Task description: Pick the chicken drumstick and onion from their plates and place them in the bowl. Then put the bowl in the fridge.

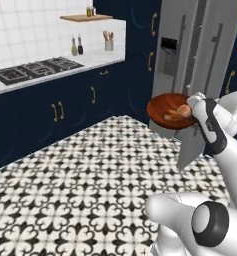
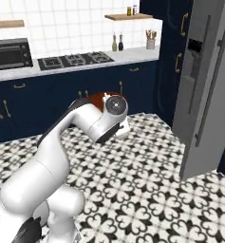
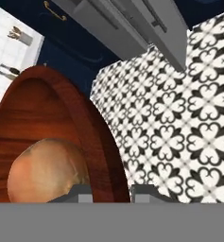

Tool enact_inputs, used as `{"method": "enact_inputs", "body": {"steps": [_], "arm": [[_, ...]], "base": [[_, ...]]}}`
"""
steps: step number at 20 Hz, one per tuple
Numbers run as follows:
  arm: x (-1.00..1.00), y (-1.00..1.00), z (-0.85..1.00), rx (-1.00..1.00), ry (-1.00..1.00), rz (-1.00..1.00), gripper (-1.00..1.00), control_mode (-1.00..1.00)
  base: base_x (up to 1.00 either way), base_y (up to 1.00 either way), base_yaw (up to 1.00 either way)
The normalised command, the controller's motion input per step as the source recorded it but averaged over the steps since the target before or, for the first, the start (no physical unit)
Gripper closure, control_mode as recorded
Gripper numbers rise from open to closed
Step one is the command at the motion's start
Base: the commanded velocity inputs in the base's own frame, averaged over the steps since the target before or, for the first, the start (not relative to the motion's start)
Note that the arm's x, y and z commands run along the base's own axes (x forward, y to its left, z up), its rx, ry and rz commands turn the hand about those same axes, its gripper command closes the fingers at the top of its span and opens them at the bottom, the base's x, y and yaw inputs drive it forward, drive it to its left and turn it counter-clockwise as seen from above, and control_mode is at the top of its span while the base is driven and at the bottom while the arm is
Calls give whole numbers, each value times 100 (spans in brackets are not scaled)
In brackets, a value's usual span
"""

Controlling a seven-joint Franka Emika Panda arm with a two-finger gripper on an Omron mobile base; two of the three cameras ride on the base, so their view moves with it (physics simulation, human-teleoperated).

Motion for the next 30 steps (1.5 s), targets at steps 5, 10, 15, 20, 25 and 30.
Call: {"method": "enact_inputs", "body": {"steps": [5,10,15,20,25,30], "arm": [[0,0,0,0,0,0,100,100],[0,0,0,0,0,0,100,100],[0,0,0,0,0,0,100,100],[0,0,0,0,0,0,100,100],[0,0,0,0,0,0,100,100],[0,0,0,0,0,0,100,100]], "base": [[100,100,-58],[100,100,-57],[100,100,-54],[100,100,-53],[100,100,-53],[100,100,-53]]}}
